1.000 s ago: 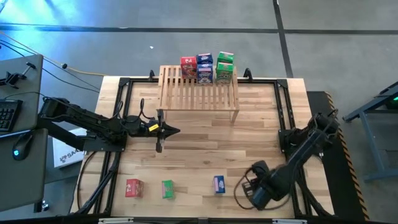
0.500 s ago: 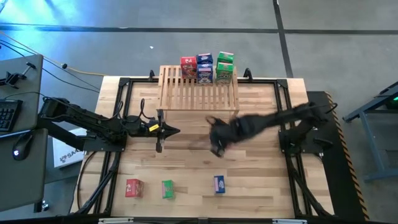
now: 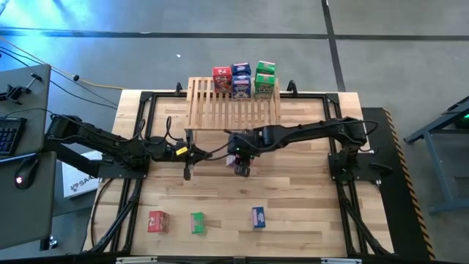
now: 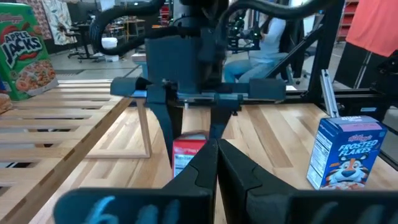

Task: Stack cereal on shelf
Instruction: Put the right red cereal box aligned with the other red cereal box on the shelf

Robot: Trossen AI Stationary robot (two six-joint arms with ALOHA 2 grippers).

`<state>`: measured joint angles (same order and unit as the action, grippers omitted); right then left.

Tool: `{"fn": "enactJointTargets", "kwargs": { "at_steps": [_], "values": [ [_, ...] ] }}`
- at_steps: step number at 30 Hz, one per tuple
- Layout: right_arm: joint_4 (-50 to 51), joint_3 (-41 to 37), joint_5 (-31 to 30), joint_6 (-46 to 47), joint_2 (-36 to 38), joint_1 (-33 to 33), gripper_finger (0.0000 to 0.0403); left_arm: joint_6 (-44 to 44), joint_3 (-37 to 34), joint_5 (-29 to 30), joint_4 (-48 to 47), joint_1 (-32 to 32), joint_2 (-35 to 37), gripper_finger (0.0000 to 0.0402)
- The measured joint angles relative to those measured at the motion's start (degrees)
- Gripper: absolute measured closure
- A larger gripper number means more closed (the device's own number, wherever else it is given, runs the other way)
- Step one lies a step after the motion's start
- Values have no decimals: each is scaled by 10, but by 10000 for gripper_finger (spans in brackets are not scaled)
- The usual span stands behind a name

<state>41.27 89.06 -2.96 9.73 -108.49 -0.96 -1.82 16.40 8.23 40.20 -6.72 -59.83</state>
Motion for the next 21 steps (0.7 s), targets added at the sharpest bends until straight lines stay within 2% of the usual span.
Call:
{"fn": "enactJointTargets", "kwargs": {
  "at_steps": [4, 14, 21],
  "values": [
    [-17, 0, -15, -8, -5, -7, 243, -2, 0, 11, 0, 0, 0, 401],
    [-67, 0, -35, -9, -5, -13, 165, 2, 0, 15, 0, 0, 0, 401],
    [-100, 0, -28, -25, -5, -13, 153, 2, 0, 13, 0, 0, 0, 401]
  ]
}}
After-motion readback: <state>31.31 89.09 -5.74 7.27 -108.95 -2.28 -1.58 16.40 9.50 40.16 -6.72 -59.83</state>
